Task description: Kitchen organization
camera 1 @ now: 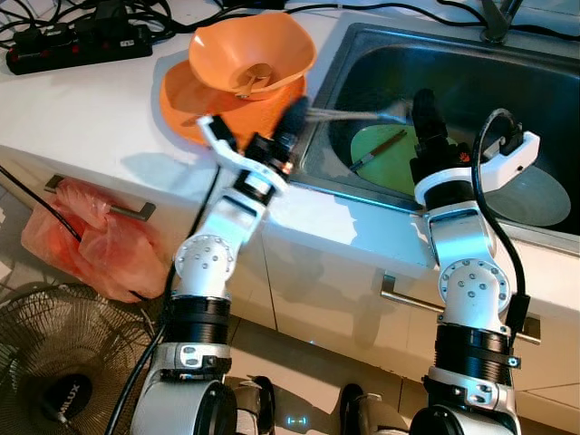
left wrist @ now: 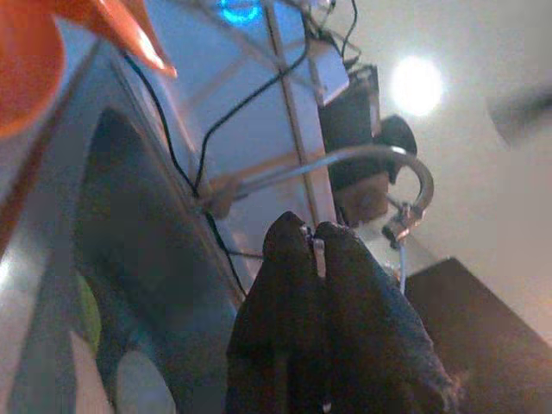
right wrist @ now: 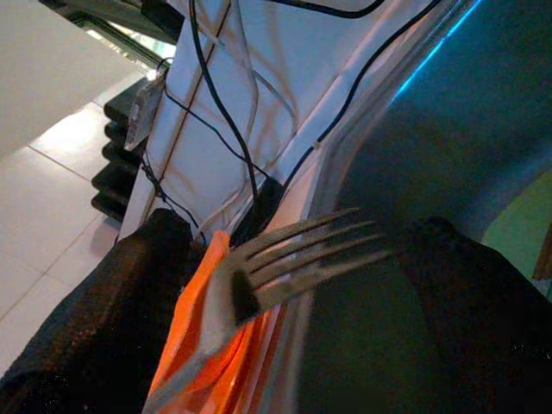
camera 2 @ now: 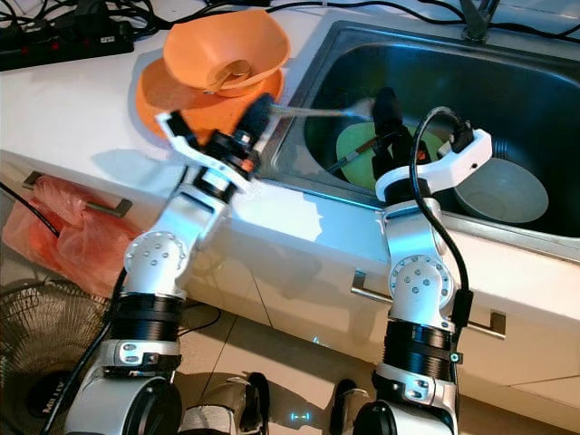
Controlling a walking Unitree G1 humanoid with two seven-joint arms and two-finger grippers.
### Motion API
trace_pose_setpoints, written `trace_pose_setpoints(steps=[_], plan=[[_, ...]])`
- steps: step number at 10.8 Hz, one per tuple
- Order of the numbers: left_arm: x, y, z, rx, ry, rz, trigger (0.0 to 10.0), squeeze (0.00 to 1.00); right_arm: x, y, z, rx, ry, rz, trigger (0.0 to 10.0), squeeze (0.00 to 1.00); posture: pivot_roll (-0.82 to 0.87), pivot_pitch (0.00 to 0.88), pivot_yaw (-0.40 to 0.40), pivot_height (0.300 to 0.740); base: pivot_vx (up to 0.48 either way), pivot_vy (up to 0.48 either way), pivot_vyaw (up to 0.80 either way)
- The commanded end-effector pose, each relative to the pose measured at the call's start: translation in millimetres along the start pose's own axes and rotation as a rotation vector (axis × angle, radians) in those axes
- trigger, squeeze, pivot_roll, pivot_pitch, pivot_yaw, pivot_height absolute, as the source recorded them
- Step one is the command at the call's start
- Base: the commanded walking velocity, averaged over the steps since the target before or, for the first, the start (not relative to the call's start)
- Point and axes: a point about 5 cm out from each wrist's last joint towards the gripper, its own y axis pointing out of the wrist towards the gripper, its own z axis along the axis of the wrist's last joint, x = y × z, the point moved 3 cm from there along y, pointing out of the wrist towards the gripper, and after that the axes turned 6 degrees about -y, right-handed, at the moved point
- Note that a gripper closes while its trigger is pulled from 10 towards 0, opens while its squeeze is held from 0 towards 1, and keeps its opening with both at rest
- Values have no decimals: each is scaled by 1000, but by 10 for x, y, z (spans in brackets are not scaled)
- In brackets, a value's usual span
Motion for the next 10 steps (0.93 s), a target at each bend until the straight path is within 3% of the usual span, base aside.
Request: trace_pose_setpoints(steps=[1,10], plan=[[17,37,-471,-18,-187,-31,10000,0,-61,9,45,14,17,16,10000,0,69,199,47,740,0,0,0],[18,36,-498,-31,-186,-29,10000,0,-61,9,44,14,16,15,10000,0,70,200,48,740,0,0,0]])
